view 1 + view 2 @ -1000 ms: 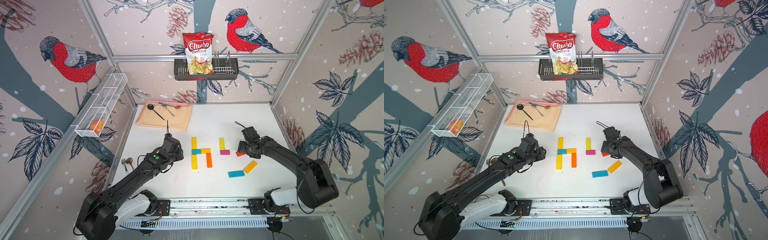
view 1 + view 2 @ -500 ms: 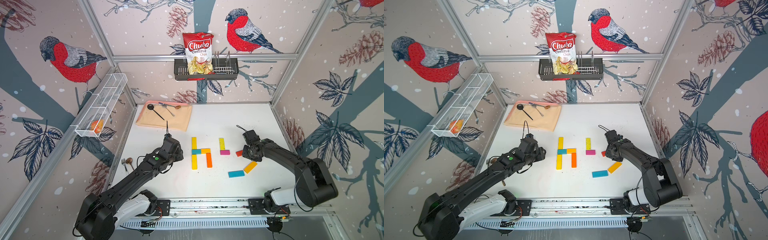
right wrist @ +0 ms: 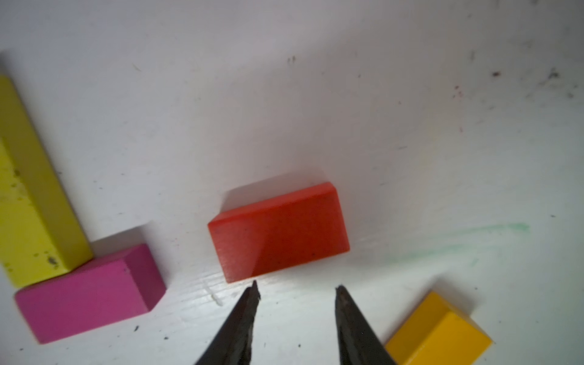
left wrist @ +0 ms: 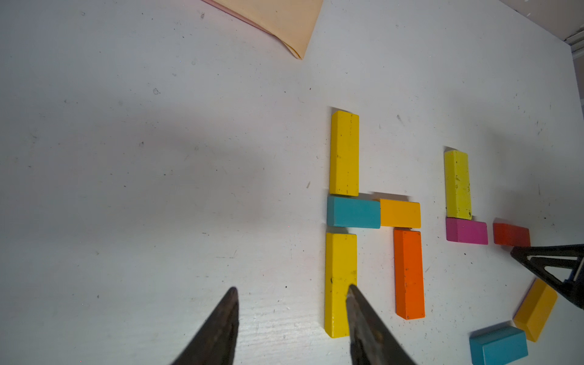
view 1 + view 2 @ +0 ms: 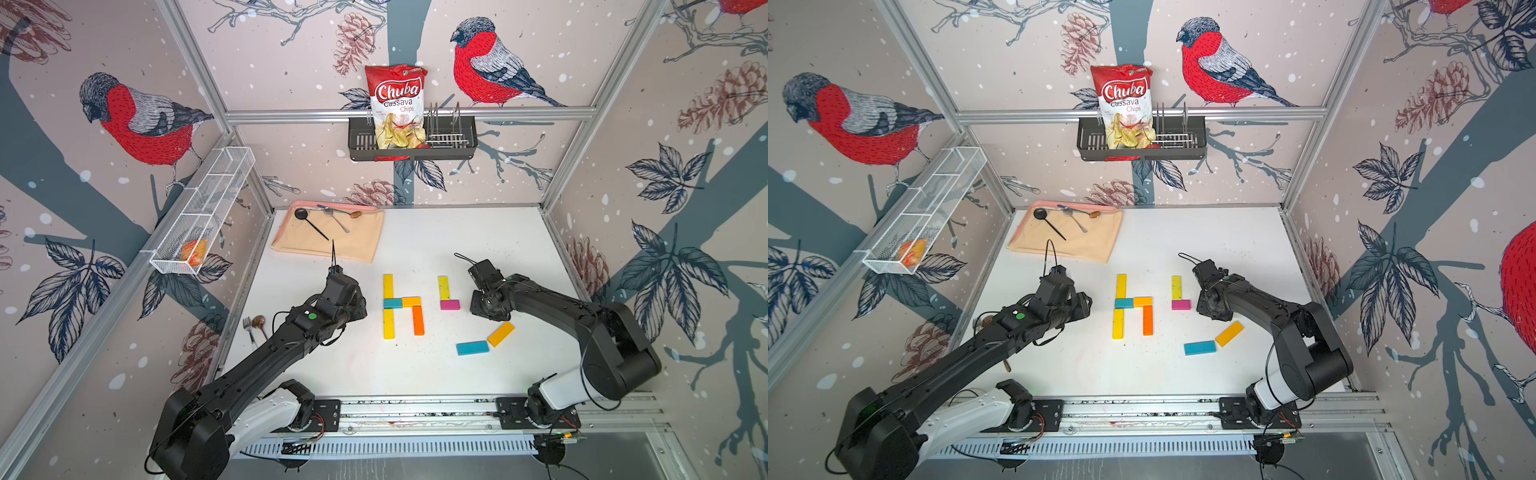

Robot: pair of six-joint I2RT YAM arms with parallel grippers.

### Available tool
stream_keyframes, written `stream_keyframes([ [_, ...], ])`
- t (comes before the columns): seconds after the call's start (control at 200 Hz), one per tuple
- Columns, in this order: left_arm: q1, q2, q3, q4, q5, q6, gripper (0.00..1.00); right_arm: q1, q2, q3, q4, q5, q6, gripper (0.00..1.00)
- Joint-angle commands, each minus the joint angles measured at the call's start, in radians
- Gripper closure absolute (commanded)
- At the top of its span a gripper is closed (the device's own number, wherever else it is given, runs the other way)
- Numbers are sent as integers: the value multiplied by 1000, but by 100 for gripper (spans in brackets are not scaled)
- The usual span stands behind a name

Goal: Assemble the letter h with building blocks
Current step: Adjust the building block at the center of the board.

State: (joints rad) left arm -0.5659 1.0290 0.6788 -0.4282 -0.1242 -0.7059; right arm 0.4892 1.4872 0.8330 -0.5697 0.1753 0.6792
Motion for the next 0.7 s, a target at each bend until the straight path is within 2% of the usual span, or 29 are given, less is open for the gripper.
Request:
stream_keyframes([
  [0.0, 3, -5, 13, -3, -6, 12, 46, -33, -39, 17, -29, 18, -25, 52],
  [0.14, 5, 6, 22, -3, -2, 11, 46, -158, -24, 26, 30, -83, -102, 52],
  [0.29, 6, 4, 21, -6, -5, 11, 46, -222, 34, 44, 85, -175, -144, 51],
  [0.53, 5, 5, 8, 0, -2, 9, 46, -223, 117, 49, 130, -181, -159, 52],
  [0.695, 5, 0, 7, -2, -6, 10, 46, -174, 136, 55, 118, -146, -148, 54],
])
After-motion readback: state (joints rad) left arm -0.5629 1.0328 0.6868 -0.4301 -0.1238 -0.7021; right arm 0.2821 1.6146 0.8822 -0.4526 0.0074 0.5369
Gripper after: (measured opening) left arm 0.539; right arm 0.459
